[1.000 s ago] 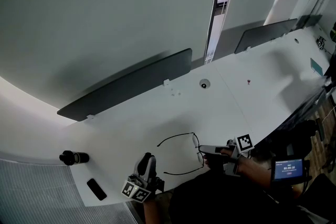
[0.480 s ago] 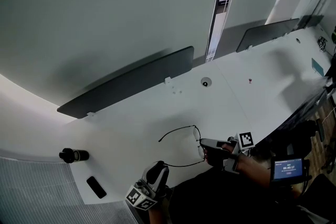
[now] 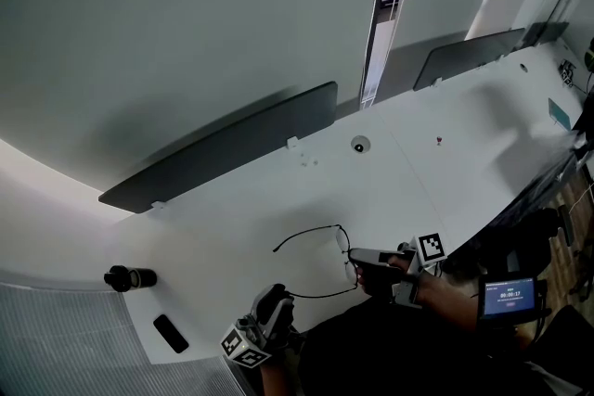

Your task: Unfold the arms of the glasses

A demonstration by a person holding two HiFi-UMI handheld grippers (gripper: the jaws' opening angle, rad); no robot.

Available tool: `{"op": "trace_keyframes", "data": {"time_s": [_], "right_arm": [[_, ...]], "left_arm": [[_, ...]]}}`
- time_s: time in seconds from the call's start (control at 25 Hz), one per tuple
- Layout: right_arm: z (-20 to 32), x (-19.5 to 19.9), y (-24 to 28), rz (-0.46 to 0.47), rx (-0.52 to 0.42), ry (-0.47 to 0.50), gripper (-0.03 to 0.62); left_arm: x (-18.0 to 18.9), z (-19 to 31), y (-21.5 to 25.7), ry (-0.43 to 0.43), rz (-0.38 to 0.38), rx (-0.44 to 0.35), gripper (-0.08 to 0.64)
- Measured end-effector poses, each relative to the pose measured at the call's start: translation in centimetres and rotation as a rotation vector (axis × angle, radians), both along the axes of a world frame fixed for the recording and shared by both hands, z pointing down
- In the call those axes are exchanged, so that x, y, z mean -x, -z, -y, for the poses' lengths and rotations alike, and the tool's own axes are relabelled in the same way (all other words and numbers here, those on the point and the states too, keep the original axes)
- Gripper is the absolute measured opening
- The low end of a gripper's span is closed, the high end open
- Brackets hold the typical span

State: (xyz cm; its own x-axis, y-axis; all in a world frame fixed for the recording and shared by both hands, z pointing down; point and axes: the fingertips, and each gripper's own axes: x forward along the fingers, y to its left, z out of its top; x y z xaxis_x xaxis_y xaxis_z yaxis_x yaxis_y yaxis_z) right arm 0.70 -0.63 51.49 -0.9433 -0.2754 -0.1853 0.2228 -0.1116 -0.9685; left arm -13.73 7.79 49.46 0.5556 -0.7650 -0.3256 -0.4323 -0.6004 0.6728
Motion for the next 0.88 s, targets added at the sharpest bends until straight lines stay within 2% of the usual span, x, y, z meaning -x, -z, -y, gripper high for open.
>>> {"op": "trace_keyframes", "data": {"time_s": [0.28,0.48,0.72,0.76,0.88], "right_arm": [[0.3,-0.2,-0.4,-0.031,-0.006,-0.021,0.009],[0.5,-0.4,-0.7,-0.051,-0.009,-0.038,0.009],[0.6,-0.3,-0.6,-0.058,-0.017,-0.049,0.009],[0.5,-0.3,-0.5,-0.055,-0.019,-0.045,0.009],[0.3,-0.2,-0.5,-0.066,-0.030,-0.029,0.009]], "left_arm": [[-0.9,-0.1,0.5,-0.039,-0.022,-0.013,0.107],[-0.9,-0.4,0.7,-0.057,-0.026,-0.025,0.074],[-0.8,-0.8,0.6,-0.089,-0.074,-0.036,0.067],[-0.5,-0.8,0.4,-0.082,-0.078,-0.037,0.071],[2.2,-0.2,-0.6,0.016,-0.120,-0.024,0.182]]}}
